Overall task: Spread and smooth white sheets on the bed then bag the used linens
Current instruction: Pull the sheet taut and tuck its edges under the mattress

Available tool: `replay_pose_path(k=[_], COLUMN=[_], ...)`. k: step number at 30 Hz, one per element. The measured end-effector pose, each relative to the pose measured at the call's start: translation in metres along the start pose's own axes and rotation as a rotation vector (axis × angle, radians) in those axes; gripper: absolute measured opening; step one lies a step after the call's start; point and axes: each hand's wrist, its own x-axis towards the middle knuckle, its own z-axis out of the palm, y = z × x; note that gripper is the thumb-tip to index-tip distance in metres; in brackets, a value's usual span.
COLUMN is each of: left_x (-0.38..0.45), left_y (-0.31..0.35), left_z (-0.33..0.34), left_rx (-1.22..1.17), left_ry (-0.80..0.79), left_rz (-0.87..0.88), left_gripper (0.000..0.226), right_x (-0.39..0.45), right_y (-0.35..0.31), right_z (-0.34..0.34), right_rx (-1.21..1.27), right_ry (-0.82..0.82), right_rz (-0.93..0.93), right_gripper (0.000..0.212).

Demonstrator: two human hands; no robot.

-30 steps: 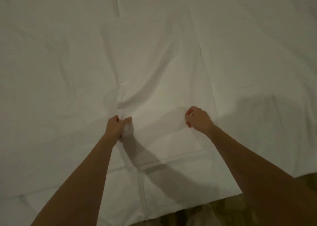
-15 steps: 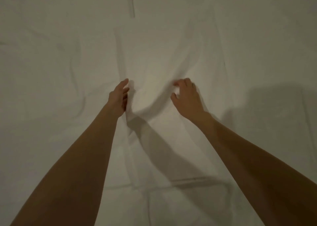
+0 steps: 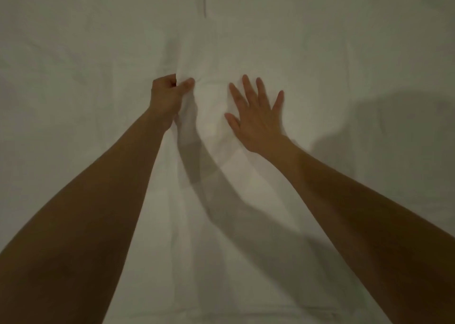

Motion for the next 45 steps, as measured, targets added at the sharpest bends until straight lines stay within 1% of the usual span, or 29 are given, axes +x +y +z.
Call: replay_pose_path(k=[3, 4, 6, 7, 9, 12, 15, 18, 22, 25, 28, 31, 32, 33, 35, 36, 37, 39, 41, 43, 45], left_x=[0.014, 0.018, 0.025, 0.025, 0.014, -0.021, -0.057, -0.093, -0.139, -0.175, -0.210, -0.232, -0.236, -0.238, -0.243, -0.244, -0.246, -0.249, -0.251, -0.254, -0.257], left_y=[-0.003, -0.004, -0.007, -0.009, -0.016, -0.041, -0.066, -0.085, -0.109, -0.129, -0.144, -0.151, -0.153, -0.153, -0.152, -0.151, -0.149, -0.146, -0.145, -0.144, -0.146], left_z=[-0.005, -0.005, -0.002, 0.001, 0.005, 0.003, -0.004, -0.010, -0.019, -0.023, -0.023, -0.023, -0.022, -0.021, -0.018, -0.018, -0.018, -0.017, -0.015, -0.014, -0.015], left_rx=[-0.050, -0.108, -0.199, -0.218, -0.213, -0.105, -0.031, -0.067, -0.066, -0.042, 0.027, 0.132, 0.158, 0.183, 0.214, 0.224, 0.240, 0.279, 0.293, 0.320, 0.335], left_ry=[-0.028, -0.006, 0.067, 0.096, 0.078, 0.013, -0.026, -0.054, -0.084, -0.058, -0.009, 0.067, 0.089, 0.108, 0.132, 0.131, 0.123, 0.116, 0.122, 0.132, 0.118], left_rz=[-0.052, -0.086, -0.142, -0.160, -0.193, -0.221, -0.250, -0.299, -0.346, -0.393, -0.396, -0.349, -0.333, -0.327, -0.333, -0.334, -0.330, -0.320, -0.325, -0.337, -0.356], left_gripper=[0.009, 0.009, 0.019, 0.018, 0.014, 0.029, 0.034, 0.030, 0.045, 0.035, 0.035, 0.035, 0.037, 0.040, 0.045, 0.046, 0.047, 0.047, 0.047, 0.045, 0.044], right_x=[0.019, 0.021, 0.023, 0.024, 0.024, 0.016, -0.009, -0.041, -0.093, -0.134, -0.173, -0.197, -0.202, -0.205, -0.208, -0.206, -0.203, -0.193, -0.184, -0.179, -0.177], right_y=[0.006, 0.006, 0.006, 0.006, 0.007, 0.009, 0.007, 0.002, -0.004, -0.002, 0.010, 0.032, 0.043, 0.054, 0.081, 0.097, 0.109, 0.126, 0.136, 0.140, 0.142], right_z=[0.005, 0.009, 0.017, 0.019, 0.022, 0.025, 0.035, 0.043, 0.055, 0.062, 0.064, 0.061, 0.058, 0.055, 0.043, 0.039, 0.032, 0.020, 0.012, 0.010, 0.010], right_rx=[0.017, 0.004, -0.011, -0.012, -0.013, 0.002, 0.011, 0.023, 0.028, 0.052, 0.068, 0.091, 0.114, 0.149, 0.255, 0.349, 0.498, 0.839, 1.057, 1.156, 1.172], right_ry=[0.006, 0.004, 0.005, 0.009, 0.018, 0.036, 0.054, 0.047, -0.008, -0.034, -0.082, -0.092, -0.069, -0.012, 0.177, 0.237, 0.225, 0.140, 0.065, -0.001, -0.026], right_rz=[0.021, 0.019, 0.018, 0.022, 0.024, -0.009, -0.047, -0.051, -0.082, -0.108, -0.113, -0.101, -0.062, 0.003, 0.179, 0.280, 0.384, 0.575, 0.708, 0.723, 0.710], right_gripper=[0.064, 0.065, 0.066, 0.067, 0.067, 0.066, 0.064, 0.065, 0.064, 0.063, 0.061, 0.062, 0.063, 0.063, 0.062, 0.062, 0.064, 0.069, 0.065, 0.060, 0.056])
